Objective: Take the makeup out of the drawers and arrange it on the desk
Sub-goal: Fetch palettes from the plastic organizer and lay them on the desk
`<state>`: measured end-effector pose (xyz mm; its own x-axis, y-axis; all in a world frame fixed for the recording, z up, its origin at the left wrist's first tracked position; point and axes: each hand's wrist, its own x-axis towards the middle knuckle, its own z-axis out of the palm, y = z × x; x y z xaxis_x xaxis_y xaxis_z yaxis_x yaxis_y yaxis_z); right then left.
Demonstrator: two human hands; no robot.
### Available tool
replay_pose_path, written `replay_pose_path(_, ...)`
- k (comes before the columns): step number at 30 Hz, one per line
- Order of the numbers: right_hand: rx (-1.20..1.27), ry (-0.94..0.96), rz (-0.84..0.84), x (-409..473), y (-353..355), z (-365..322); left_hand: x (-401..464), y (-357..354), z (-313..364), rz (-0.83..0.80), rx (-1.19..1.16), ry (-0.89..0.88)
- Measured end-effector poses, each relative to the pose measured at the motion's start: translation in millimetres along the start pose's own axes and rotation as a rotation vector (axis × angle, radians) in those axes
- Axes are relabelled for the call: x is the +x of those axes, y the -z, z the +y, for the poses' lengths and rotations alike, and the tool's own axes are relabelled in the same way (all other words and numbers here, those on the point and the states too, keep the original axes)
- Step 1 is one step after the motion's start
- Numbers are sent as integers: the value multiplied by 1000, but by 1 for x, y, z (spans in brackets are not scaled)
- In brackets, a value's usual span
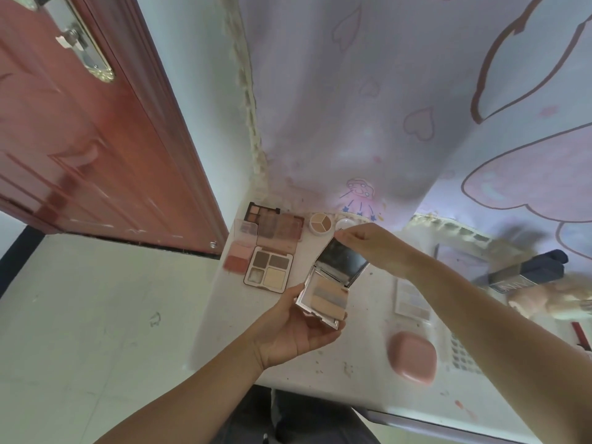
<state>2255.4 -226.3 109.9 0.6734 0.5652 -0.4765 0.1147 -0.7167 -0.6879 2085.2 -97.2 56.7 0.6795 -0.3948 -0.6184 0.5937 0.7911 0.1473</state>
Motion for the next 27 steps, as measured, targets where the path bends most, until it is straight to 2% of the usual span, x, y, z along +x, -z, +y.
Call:
replay_pose_path(3,-164,21,18,19,-8,5,8,-1,-5,156,-106,-46)
replay_pose_path(6,-218,47,46,36,-14,9,18,-1,-4,329,-255,-97)
replay_pose_path(10,-273,111,21,50,-18,1,25,-2,4,466,-371,-139)
replay_pose_path(20,-296,152,-49,80,-18,3,34,-8,16,512,-276,-230)
replay_pose_path(24,-177,68,100,57,3,6,32,-9,12,510,-217,-177)
replay_pose_path(27,-247,51,164,15,19,30,37,-19,-6,494,-84,-79)
